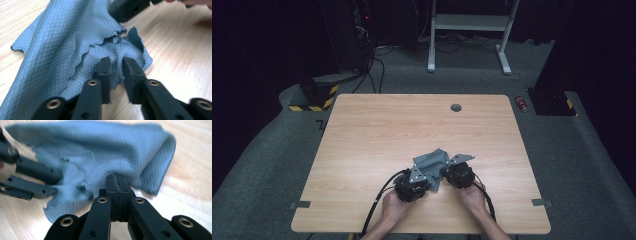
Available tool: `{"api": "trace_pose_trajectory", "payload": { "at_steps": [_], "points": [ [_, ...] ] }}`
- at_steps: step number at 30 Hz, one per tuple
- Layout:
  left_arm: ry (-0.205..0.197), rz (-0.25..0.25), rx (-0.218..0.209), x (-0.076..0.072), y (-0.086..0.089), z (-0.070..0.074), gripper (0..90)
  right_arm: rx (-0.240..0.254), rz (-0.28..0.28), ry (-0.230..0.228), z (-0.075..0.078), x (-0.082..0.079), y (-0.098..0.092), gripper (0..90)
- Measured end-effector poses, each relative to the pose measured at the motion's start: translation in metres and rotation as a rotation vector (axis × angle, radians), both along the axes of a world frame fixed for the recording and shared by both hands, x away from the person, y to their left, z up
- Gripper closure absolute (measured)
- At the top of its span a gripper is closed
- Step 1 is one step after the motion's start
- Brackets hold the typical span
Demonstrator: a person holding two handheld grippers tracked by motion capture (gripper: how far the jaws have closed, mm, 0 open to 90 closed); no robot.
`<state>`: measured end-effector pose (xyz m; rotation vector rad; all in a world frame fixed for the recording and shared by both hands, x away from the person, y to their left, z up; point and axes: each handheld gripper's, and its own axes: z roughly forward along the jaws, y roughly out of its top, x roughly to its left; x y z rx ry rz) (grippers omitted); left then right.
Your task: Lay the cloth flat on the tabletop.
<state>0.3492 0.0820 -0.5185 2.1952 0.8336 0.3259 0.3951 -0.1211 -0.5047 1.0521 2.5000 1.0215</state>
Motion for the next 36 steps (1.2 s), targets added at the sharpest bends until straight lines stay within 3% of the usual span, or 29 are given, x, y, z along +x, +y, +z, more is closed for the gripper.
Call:
{"api": "trace_pose_trajectory", "payload": {
  "at_steps": [5,7,8,9,15,20,23,28,32,36],
  "points": [
    [0.015,-0.022,-0.004,-0.004,0.002,0.001,84.4,0.041,0.017,-0.047,0.024,0.008,0.008,89.7],
    [0.024,-0.031,-0.012,-0.006,0.002,0.001,84.1,0.042,0.020,-0.052,0.026,0.010,0.009,89.7],
    [0.027,-0.035,-0.022,-0.006,0.003,0.001,81.0,0.044,0.025,-0.059,0.029,0.012,0.011,89.6],
    [0.020,-0.035,-0.029,-0.007,0.003,0.002,70.9,0.048,0.022,-0.055,0.030,0.012,0.012,89.5],
    [-0.040,0.018,-0.032,0.006,-0.001,0.021,56.0,0.033,0.032,-0.052,0.019,-0.004,0.006,86.4],
    [-0.038,0.022,-0.012,0.024,-0.012,0.029,51.8,0.038,0.030,-0.038,0.006,-0.029,-0.012,83.1],
    [-0.027,0.008,0.007,0.033,-0.022,0.029,51.9,0.044,0.026,-0.049,0.004,-0.040,-0.016,80.8],
    [0.008,0.001,0.029,0.045,-0.034,0.027,55.9,0.027,0.073,-0.078,0.001,-0.047,-0.009,78.5],
    [0.043,-0.018,0.065,0.055,-0.041,0.023,67.0,0.018,0.102,-0.077,-0.003,-0.050,0.001,73.2],
    [0.041,-0.034,0.097,0.059,-0.045,0.022,79.5,-0.003,0.117,-0.072,-0.006,-0.049,0.007,65.5]
  ]
}}
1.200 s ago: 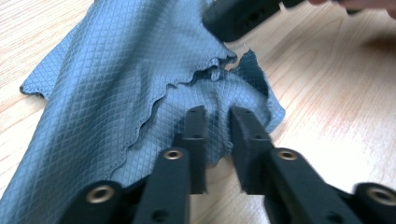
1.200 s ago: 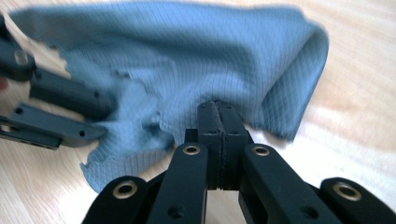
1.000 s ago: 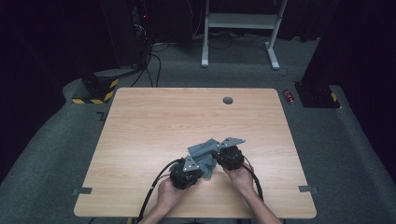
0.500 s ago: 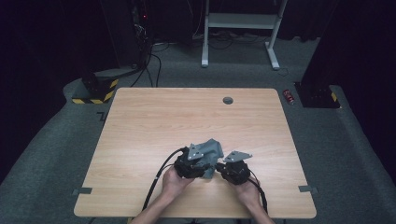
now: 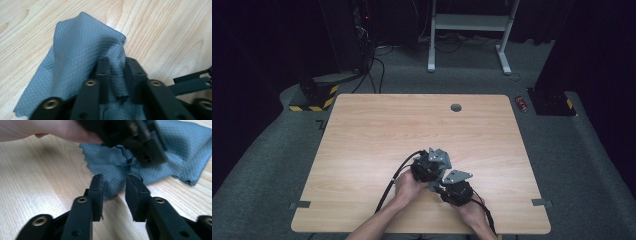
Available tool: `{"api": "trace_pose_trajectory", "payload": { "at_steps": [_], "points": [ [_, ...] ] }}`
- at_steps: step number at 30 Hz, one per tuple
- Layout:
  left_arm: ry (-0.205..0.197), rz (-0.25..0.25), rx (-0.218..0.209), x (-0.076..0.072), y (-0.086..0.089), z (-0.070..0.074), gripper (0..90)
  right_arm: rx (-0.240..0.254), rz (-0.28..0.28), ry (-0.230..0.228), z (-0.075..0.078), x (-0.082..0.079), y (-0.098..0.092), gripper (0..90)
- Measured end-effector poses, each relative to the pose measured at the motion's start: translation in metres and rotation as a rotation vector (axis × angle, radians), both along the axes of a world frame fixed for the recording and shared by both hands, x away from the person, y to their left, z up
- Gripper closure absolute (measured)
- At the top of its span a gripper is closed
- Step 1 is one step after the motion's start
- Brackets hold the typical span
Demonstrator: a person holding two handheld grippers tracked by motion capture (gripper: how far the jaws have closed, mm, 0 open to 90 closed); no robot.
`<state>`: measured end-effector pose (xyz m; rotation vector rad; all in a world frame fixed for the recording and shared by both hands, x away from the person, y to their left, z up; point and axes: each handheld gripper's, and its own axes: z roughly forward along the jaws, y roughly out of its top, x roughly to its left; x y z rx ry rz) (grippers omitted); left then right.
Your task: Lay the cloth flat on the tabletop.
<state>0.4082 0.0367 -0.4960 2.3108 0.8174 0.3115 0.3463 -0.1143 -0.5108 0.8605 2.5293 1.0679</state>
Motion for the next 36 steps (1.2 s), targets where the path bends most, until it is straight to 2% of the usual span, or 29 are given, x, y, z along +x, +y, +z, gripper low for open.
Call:
{"api": "trace_pose_trajectory", "payload": {
  "at_steps": [2,3,5,8,10,12,16,17,18,22,25,28,29,30,32,36],
  "points": [
    [-0.008,-0.005,0.003,0.000,0.000,0.001,85.6,-0.003,0.002,0.012,-0.001,0.000,0.002,64.2],
    [-0.008,-0.005,-0.003,0.000,0.001,0.002,87.6,-0.019,0.016,0.014,-0.002,0.000,0.003,66.5],
    [-0.019,-0.008,-0.012,0.001,0.004,0.005,87.8,-0.025,0.020,0.017,-0.003,0.000,0.004,68.5],
    [-0.022,0.014,-0.053,0.003,0.013,0.011,88.0,-0.050,0.034,0.014,-0.005,-0.002,0.005,78.4],
    [-0.026,0.037,-0.104,0.005,0.021,0.017,88.0,-0.052,0.036,0.010,-0.005,-0.002,0.004,84.5],
    [-0.024,0.057,-0.141,0.006,0.029,0.021,88.0,-0.046,0.035,0.007,-0.006,-0.002,0.003,86.6],
    [-0.031,0.123,-0.178,0.013,0.052,0.030,88.0,-0.045,0.030,0.010,-0.005,-0.003,0.001,87.4],
    [-0.040,0.168,-0.192,0.018,0.067,0.034,88.0,-0.038,0.028,0.011,-0.004,-0.004,-0.001,87.4],
    [-0.040,0.168,-0.192,0.018,0.067,0.034,88.0,-0.038,0.028,0.011,-0.004,-0.004,-0.001,87.4],
    [-0.054,0.250,-0.216,0.023,0.095,0.040,88.1,-0.036,0.029,0.003,-0.003,-0.008,-0.009,87.4],
    [-0.047,0.299,-0.213,0.024,0.113,0.036,88.1,-0.039,0.021,0.005,-0.004,-0.010,-0.017,87.3],
    [-0.025,0.322,-0.198,0.025,0.118,0.027,86.8,-0.027,0.004,0.030,-0.005,-0.008,-0.025,86.4],
    [-0.024,0.324,-0.195,0.024,0.118,0.024,79.9,-0.019,0.002,0.038,-0.003,-0.006,-0.026,84.2],
    [-0.023,0.322,-0.199,0.023,0.118,0.023,79.9,-0.019,0.002,0.038,-0.003,-0.006,-0.026,84.2],
    [-0.045,0.315,-0.208,0.014,0.115,0.022,70.0,-0.002,0.005,0.027,0.003,-0.005,-0.026,80.9],
    [-0.086,0.295,-0.150,-0.002,0.109,0.023,57.1,0.024,-0.008,0.001,0.014,0.000,-0.023,75.5]
  ]
}}
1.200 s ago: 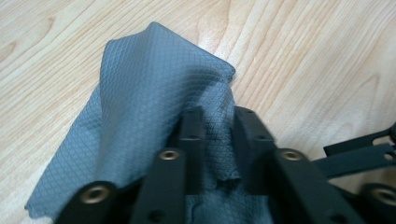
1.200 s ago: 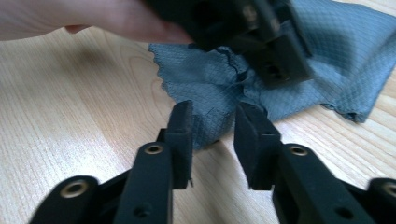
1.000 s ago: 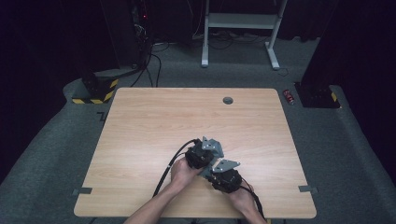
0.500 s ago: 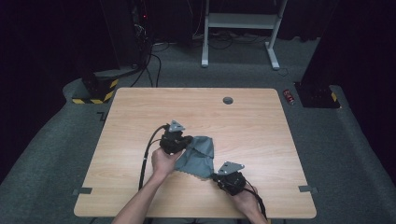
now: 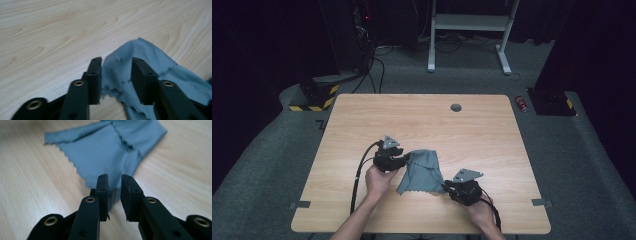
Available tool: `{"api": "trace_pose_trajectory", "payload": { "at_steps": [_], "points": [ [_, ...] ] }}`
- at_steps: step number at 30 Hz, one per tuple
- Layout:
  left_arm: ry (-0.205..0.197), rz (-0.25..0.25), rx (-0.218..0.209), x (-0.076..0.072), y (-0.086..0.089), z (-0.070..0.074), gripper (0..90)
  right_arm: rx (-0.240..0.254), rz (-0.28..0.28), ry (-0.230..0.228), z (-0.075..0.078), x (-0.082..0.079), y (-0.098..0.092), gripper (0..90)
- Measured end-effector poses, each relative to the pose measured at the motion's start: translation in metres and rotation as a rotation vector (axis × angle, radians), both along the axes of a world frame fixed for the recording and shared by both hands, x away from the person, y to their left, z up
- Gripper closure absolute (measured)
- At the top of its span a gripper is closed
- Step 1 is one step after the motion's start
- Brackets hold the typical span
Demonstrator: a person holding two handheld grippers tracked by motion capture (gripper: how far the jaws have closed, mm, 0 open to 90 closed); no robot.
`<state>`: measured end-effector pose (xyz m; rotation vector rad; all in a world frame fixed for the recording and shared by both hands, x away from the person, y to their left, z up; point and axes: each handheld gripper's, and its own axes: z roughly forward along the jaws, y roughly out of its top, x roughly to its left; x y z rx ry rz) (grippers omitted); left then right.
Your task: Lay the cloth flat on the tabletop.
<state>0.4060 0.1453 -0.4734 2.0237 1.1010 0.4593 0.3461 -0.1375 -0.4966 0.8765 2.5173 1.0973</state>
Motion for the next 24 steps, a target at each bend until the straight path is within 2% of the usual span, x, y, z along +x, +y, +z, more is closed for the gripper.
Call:
{"api": "trace_pose_trajectory", "payload": {
  "at_steps": [2,8,10,12,17,19,20,21,24],
  "points": [
    [0.000,-0.009,0.032,-0.006,-0.002,-0.003,53.7,0.001,-0.008,-0.013,0.005,0.005,0.004,74.4],
    [0.021,0.002,0.031,-0.020,-0.003,-0.023,49.9,-0.017,-0.027,-0.041,0.005,0.026,0.024,71.4],
    [0.024,0.008,0.020,-0.025,-0.001,-0.029,49.7,-0.046,-0.027,-0.062,0.003,0.037,0.038,70.0],
    [0.029,0.014,0.004,-0.030,-0.001,-0.032,49.6,-0.050,-0.027,-0.059,0.002,0.041,0.040,69.0],
    [0.021,0.018,0.024,-0.035,0.003,-0.042,48.9,-0.121,-0.012,-0.063,-0.004,0.059,0.057,67.9],
    [0.030,0.022,0.031,-0.035,0.005,-0.048,48.9,-0.148,-0.016,-0.054,-0.008,0.064,0.060,70.4],
    [0.019,0.021,0.024,-0.036,0.006,-0.050,48.7,-0.176,-0.017,-0.055,-0.010,0.067,0.062,77.1],
    [0.008,0.022,0.028,-0.037,0.007,-0.051,48.7,-0.176,-0.017,-0.055,-0.010,0.067,0.062,77.1],
    [-0.014,0.026,0.034,-0.039,0.007,-0.053,48.3,-0.199,-0.017,-0.043,-0.012,0.071,0.062,86.8]
  ]
}}
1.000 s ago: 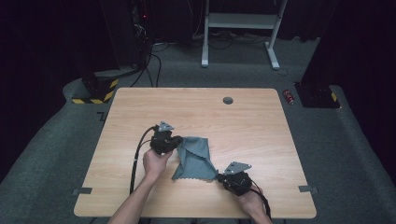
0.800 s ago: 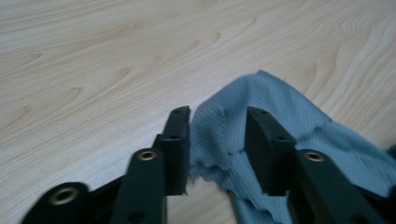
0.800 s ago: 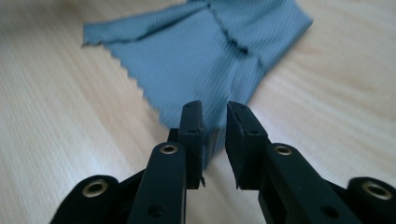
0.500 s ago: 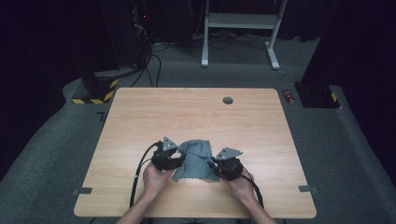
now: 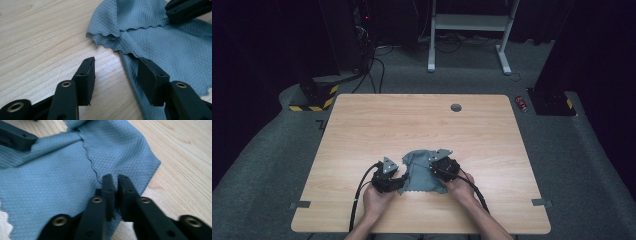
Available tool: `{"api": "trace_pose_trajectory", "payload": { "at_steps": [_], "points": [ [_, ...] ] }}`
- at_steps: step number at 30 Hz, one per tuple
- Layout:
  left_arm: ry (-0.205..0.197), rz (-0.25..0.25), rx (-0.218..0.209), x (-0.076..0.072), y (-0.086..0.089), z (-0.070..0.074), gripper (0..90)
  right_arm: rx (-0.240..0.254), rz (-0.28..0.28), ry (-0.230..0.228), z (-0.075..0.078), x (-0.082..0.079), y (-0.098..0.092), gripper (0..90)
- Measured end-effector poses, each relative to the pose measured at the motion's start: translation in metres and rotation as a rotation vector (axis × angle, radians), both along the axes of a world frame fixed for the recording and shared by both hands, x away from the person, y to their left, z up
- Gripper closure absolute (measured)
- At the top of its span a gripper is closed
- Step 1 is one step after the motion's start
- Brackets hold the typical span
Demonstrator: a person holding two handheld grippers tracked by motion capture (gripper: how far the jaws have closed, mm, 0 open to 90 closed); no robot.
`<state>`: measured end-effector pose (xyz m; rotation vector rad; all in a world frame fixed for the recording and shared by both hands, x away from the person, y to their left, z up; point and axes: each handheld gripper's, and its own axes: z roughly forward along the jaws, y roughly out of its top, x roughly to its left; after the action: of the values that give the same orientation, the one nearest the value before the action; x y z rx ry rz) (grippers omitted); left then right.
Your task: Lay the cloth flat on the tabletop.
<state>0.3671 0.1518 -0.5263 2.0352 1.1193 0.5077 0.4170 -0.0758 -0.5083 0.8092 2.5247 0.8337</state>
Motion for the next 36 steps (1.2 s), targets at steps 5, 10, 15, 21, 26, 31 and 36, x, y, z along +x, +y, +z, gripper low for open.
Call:
{"api": "trace_pose_trajectory", "payload": {
  "at_steps": [5,10,15,21,26,31,36],
  "points": [
    [-0.002,0.004,0.003,0.000,0.000,0.000,48.0,-0.002,0.000,-0.027,0.003,0.001,-0.002,89.6],
    [-0.001,0.008,0.006,0.000,0.000,0.000,46.4,0.027,-0.043,-0.061,0.024,0.017,-0.007,89.6],
    [0.002,0.010,0.003,0.000,0.000,0.000,45.7,0.049,-0.083,-0.104,0.045,0.036,-0.009,89.6],
    [-0.002,0.011,0.006,0.000,0.000,0.000,45.4,0.038,-0.111,-0.112,0.053,0.049,0.000,89.5],
    [0.001,0.011,0.006,0.000,0.000,0.000,45.2,0.023,-0.161,-0.037,0.039,0.061,-0.005,88.3],
    [0.007,0.021,-0.005,0.000,0.001,0.000,43.3,0.097,-0.142,-0.007,0.033,0.044,-0.013,76.7],
    [-0.076,0.018,-0.003,-0.005,-0.001,0.008,39.7,0.105,-0.067,-0.007,0.031,0.012,-0.016,70.1]
  ]
}}
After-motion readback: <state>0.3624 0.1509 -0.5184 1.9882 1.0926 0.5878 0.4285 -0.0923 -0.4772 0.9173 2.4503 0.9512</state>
